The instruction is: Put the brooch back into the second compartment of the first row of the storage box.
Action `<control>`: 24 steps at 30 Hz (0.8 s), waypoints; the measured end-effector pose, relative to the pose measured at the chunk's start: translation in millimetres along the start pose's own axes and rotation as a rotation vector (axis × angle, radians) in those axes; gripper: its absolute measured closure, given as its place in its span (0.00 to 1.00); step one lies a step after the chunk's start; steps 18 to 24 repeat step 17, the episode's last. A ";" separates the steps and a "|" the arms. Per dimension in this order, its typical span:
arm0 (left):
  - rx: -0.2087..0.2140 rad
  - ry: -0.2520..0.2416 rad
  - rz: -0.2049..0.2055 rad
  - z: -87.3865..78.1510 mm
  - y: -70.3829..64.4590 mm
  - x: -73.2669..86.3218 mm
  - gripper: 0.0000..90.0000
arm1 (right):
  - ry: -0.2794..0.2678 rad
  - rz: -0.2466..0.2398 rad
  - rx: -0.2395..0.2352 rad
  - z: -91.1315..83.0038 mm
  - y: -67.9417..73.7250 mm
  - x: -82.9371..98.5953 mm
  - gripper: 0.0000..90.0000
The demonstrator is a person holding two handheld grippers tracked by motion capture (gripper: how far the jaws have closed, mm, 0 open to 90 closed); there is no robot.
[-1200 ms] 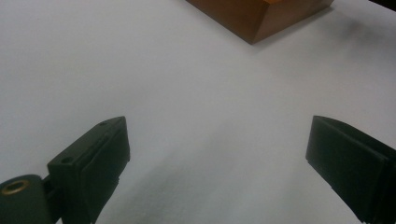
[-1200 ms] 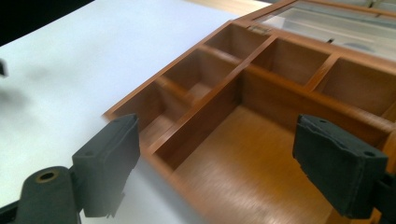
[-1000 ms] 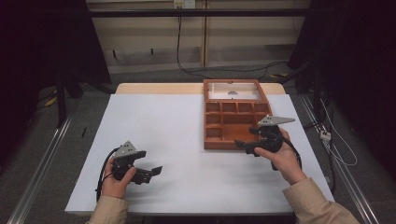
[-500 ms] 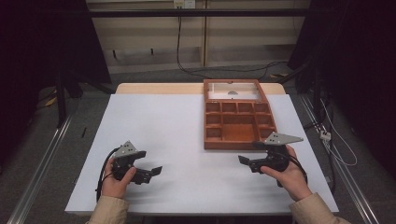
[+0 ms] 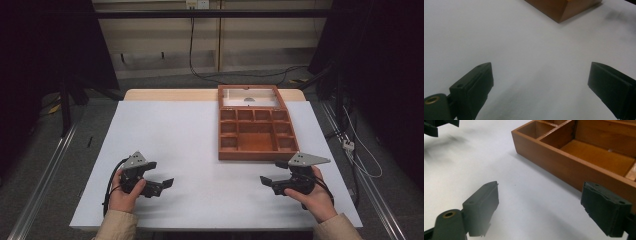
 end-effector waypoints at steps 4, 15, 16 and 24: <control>0.001 0.002 0.001 0.1 -0.2 0.2 0.07 | -0.002 -0.010 0.005 -5.5 -0.4 6.4 0.16; 0.000 0.006 0.003 0.4 -0.4 0.7 0.07 | -0.004 -0.004 0.009 -7.3 -0.2 13.0 0.14; -0.003 0.008 0.007 0.5 0.0 0.8 0.07 | -0.004 -0.005 0.012 -7.3 -0.4 13.4 0.13; -0.001 0.008 0.007 0.6 0.0 0.7 0.07 | -0.003 -0.008 0.015 -7.3 -0.8 13.8 0.13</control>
Point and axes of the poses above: each handheld gripper's, and its own axes: z roughly forward along the jaws, x roughly out of its underside, y roughly to its left, the point moved 10 cm from there along z, roughly forward along the jaws, and after that the axes turned 12 degrees about -y, right-handed, at the moved point
